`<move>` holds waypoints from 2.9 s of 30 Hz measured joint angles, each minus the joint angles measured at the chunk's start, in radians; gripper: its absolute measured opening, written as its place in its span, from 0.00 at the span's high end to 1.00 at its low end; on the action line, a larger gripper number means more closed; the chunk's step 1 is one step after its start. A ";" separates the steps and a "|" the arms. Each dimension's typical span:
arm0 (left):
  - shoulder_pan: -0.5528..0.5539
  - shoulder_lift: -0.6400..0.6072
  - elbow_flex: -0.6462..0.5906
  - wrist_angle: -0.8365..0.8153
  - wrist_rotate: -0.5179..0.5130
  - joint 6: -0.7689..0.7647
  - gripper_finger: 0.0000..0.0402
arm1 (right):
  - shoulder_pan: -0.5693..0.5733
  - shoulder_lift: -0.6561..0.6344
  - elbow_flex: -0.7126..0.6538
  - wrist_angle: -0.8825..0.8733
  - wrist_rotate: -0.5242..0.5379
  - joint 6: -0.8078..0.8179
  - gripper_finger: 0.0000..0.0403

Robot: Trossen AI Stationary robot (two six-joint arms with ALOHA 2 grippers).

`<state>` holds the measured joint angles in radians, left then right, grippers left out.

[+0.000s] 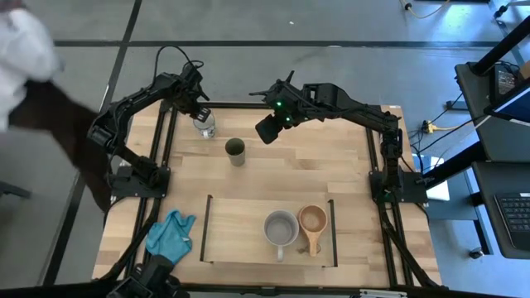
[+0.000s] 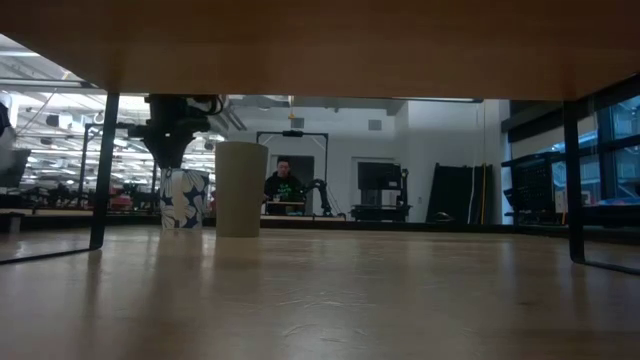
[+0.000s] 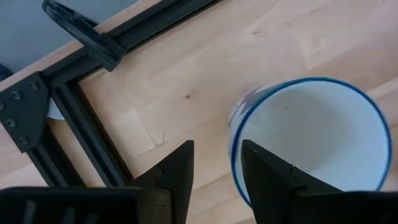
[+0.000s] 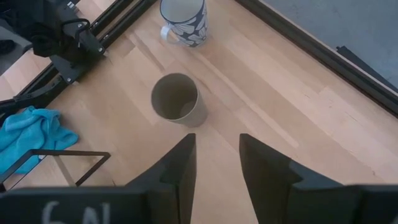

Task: Stack small to large cups/mugs on shelf
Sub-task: Put the white mug on the shelf

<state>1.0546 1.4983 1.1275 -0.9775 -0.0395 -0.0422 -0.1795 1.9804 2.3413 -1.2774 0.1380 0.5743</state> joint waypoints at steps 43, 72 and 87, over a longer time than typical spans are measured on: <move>-0.002 0.055 0.000 0.027 0.053 0.030 0.93 | 0.000 0.000 0.000 0.000 0.000 0.001 0.69; -0.006 0.014 -0.001 -0.101 0.079 0.055 0.98 | -0.036 -0.115 0.000 0.041 0.131 0.021 0.69; -0.070 -0.144 0.089 -0.266 0.109 -0.006 0.98 | -0.111 -0.125 0.000 0.027 0.133 -0.029 0.69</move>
<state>0.9849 1.3545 1.2169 -1.2432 0.0700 -0.0482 -0.2904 1.8557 2.3413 -1.2507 0.2707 0.5452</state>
